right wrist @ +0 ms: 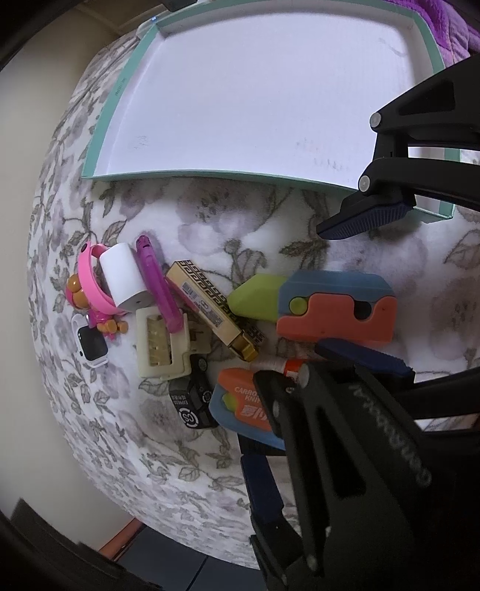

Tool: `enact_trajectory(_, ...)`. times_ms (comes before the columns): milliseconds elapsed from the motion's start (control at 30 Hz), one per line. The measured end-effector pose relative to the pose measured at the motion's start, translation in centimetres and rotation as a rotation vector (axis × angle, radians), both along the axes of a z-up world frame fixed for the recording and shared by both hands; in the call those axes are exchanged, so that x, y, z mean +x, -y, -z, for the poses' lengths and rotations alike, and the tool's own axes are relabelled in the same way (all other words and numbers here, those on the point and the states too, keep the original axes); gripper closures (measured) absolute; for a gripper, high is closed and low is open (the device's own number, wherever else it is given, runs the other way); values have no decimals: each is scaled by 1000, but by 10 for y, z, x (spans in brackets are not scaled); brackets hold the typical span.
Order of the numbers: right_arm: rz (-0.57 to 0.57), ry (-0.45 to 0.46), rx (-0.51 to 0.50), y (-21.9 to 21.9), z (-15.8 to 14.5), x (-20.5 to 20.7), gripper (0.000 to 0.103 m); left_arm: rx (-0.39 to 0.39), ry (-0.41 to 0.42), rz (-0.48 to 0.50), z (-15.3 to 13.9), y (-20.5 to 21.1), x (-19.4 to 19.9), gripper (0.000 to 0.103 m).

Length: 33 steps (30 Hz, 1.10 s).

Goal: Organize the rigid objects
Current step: 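Grasp the blue-orange toy knife with the left tool while the right tool grasps the orange-blue knife, then carry both toy knives into the tray and open both tools to release them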

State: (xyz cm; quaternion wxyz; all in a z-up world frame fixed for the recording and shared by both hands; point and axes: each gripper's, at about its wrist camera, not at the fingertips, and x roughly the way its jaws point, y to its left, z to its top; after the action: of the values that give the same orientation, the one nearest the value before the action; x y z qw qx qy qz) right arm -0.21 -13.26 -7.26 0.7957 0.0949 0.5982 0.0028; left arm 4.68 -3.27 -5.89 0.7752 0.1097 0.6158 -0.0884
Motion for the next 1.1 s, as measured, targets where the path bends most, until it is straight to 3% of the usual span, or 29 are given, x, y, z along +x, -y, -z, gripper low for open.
enact_trajectory(233, 23, -11, 59, 3, 6, -1, 43, 94, 45, 52, 2, 15, -3, 54)
enact_trajectory(400, 31, -10, 65, 4, 5, -2, 43, 105, 56, 88, -2, 25, -12, 65)
enact_trajectory(567, 37, -7, 87, 5, 7, -3, 47, 97, 49, 94, -6, 24, -14, 66)
enact_trajectory(700, 43, -1, 107, 9, 4, -5, 57, 70, 38, 84, -6, 19, -10, 66)
enact_trajectory(833, 54, -4, 118, 17, 3, -10, 60, 48, 30, 72, -6, 15, -7, 66)
enact_trajectory(1100, 77, -7, 114, 20, 4, -12, 60, 7, 14, 25, -6, 2, 0, 66)
